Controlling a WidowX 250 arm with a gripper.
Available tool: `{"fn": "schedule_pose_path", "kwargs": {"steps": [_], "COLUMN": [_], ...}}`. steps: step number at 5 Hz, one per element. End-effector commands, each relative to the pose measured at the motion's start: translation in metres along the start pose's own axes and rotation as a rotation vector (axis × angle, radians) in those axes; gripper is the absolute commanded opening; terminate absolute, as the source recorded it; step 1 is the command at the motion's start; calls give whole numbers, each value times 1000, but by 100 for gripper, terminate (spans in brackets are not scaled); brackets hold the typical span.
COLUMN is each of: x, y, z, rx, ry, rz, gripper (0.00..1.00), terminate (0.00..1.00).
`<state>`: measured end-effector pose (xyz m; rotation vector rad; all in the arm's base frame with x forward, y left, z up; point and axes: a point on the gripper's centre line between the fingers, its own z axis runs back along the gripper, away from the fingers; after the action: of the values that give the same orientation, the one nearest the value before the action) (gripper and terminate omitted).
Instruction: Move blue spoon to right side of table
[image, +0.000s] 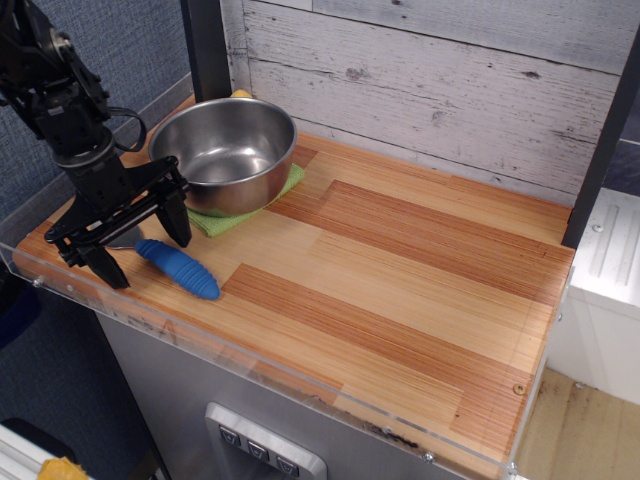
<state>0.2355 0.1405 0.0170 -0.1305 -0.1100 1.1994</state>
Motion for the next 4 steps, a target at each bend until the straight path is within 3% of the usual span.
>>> {"fn": "schedule_pose_path", "kwargs": {"steps": [1, 4], "x": [0, 2], "y": [0, 1], "z": [0, 20], "rx": [40, 21], "ry": [-54, -95], "rz": [-1, 8], "gripper": [0, 0], "terminate": [0, 0]}}
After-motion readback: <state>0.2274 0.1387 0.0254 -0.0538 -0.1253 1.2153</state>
